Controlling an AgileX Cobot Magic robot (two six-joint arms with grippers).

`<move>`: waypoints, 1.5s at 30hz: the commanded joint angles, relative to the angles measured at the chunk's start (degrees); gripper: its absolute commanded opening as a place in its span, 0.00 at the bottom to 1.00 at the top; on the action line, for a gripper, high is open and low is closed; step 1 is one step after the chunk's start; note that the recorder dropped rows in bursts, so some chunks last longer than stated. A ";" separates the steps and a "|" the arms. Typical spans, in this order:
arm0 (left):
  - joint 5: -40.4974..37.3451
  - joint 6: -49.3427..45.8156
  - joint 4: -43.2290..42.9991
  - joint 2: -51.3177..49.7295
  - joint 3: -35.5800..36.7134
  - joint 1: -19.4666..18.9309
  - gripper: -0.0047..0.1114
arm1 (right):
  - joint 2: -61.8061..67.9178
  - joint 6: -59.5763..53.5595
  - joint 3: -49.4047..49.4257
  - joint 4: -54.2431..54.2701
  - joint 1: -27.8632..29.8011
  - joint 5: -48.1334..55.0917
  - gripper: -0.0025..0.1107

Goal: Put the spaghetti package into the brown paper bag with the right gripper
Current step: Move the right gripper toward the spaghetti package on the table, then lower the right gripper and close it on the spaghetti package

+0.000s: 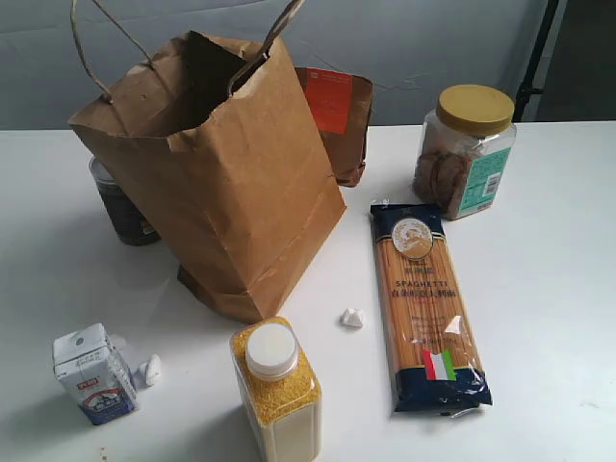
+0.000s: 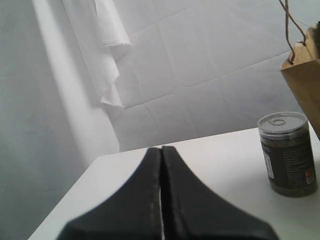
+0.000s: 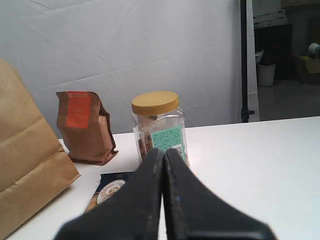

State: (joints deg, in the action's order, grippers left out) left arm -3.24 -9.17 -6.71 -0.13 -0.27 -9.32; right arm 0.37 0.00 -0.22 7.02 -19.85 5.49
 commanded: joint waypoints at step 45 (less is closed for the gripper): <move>0.39 0.21 0.24 0.13 0.27 -0.13 0.04 | 103.36 26.56 -62.35 -15.62 -20.18 32.71 0.79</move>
State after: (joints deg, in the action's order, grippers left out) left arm -3.24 -9.17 -6.71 -0.13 -0.27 -9.32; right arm 101.30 28.37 -60.81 -7.66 -39.57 39.63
